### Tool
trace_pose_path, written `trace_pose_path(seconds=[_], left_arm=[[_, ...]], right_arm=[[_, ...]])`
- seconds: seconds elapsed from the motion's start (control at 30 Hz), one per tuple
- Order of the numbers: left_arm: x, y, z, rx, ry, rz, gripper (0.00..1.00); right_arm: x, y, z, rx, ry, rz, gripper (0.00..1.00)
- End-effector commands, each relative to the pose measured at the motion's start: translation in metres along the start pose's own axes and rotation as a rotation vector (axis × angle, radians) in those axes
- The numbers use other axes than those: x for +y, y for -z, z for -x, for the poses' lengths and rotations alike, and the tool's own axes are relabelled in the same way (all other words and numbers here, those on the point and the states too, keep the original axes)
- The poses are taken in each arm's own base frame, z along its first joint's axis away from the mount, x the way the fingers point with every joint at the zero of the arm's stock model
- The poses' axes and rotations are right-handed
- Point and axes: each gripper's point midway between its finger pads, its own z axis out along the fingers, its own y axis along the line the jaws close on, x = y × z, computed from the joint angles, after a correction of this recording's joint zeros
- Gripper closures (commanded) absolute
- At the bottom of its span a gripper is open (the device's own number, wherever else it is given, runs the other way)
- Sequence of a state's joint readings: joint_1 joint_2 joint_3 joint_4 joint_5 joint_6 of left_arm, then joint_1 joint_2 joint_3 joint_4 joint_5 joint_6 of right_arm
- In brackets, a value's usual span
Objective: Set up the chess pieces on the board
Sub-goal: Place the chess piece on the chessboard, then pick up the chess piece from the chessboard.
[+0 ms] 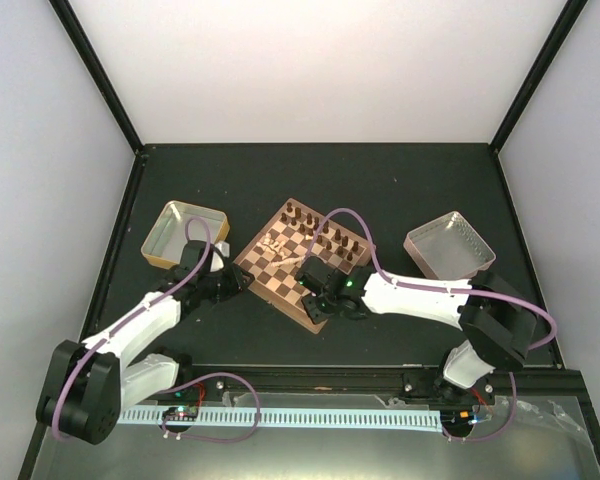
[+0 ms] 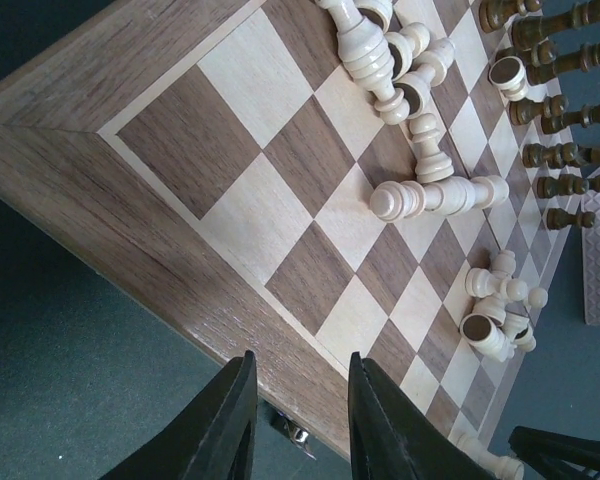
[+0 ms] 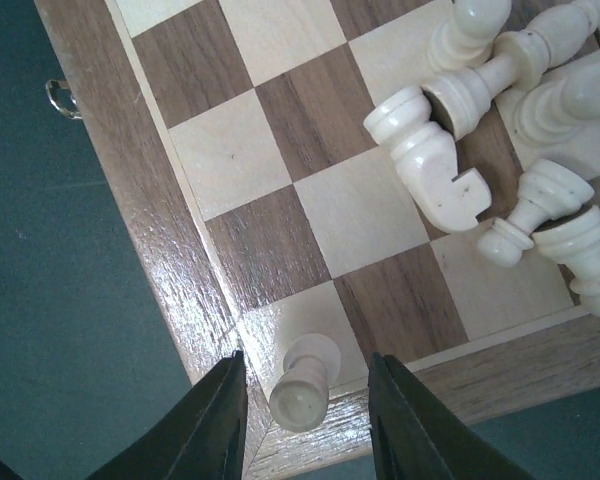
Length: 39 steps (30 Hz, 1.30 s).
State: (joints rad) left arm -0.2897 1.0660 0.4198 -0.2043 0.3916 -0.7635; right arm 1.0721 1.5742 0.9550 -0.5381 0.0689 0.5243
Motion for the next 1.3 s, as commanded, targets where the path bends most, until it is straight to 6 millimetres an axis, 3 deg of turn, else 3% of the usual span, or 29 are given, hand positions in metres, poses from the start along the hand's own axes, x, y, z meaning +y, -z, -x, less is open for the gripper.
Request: trace_pose_path(seconds=[0.0,0.2,0.57,0.7,0.9,1.27], left_arm=[[0.000,0.003,0.001,-0.013,-0.001,0.009,0.72],[-0.001,0.005,0.003,-0.026,-0.010,0.012,0.70],[-0.002,0.007,0.005,-0.036,-0.025,0.010,0.66],[-0.002,0.006,0.005,-0.033,-0.026,0.011,0.66],[-0.001,0.005,0.005,-0.029,-0.024,0.017,0.66],[-0.001,0.004,0.004,-0.022,-0.022,0.017,0.66]], right_arm=[[0.002,0.016,0.018,-0.073,-0.030,0.010,0.63],[-0.015,0.028,0.045,-0.152,-0.113,-0.018,0.62],[-0.046,0.011,0.077,-0.155,-0.165,-0.134,0.63],[-0.051,0.005,0.079,-0.138,-0.161,-0.170,0.64],[-0.062,-0.003,0.076,-0.124,-0.172,-0.211,0.75],[-0.064,-0.015,0.078,-0.107,-0.159,-0.177,0.78]])
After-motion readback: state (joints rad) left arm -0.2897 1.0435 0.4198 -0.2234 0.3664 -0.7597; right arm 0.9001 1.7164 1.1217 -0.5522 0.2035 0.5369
